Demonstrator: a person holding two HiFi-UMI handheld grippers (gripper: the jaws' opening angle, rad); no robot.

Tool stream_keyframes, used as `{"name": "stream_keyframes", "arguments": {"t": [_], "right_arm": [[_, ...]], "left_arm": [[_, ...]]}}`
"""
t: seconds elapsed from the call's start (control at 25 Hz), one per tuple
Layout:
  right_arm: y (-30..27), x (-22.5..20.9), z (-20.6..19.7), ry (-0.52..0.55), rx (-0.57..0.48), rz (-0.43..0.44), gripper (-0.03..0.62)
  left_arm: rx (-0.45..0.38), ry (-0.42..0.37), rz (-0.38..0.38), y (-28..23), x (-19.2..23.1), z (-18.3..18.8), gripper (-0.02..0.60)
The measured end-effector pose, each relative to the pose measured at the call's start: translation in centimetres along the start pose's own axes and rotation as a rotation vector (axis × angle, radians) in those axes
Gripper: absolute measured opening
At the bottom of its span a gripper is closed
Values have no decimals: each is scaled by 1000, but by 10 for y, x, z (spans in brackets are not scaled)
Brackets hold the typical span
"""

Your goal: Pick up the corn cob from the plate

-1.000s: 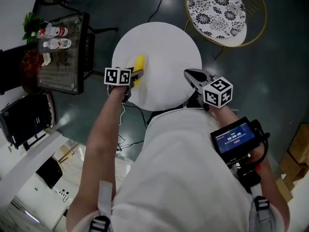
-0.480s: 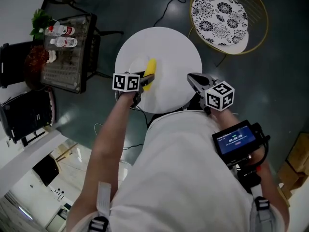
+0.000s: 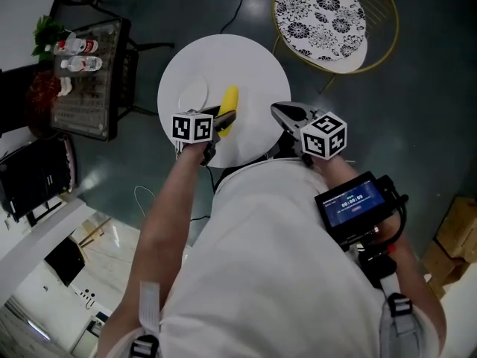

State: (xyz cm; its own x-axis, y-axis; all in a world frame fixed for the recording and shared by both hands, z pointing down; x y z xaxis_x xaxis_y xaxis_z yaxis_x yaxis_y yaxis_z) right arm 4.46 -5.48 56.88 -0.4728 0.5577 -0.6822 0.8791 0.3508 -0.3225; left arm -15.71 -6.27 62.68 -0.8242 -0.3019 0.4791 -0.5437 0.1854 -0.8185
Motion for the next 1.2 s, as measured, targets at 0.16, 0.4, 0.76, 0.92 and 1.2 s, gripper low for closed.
{"name": "stream_keyframes", "arguments": {"t": [0.16, 0.4, 0.76, 0.92, 1.2], "right_arm": [[9, -15, 2, -2, 13, 9, 8], [8, -8, -1, -6, 36, 20, 8], [9, -10, -3, -9, 58, 16, 8], [15, -18, -3, -15, 55, -1, 8], [19, -25, -2, -6, 54, -23, 8]], "left_arm": [[-5, 0, 5, -15, -16, -4, 235], [14, -31, -2, -16, -23, -21, 235], [33, -81, 87, -37, -13, -21, 235], [63, -173, 154, -49, -16, -16, 235], [76, -326, 285, -62, -11, -14, 235]]}}
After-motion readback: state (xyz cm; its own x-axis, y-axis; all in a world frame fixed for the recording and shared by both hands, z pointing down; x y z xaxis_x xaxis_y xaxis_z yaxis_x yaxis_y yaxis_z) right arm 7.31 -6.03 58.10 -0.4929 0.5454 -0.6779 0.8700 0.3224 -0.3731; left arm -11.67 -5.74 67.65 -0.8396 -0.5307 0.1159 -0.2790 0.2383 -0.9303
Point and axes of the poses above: the fingertips, and each gripper's own axes: y backward along the fingers, x to its left, z out of its top, the point moved 5 cm from there along y, backward along the fingers, and after that the axes turned 5 degrees about z, right-handed, at the moved point
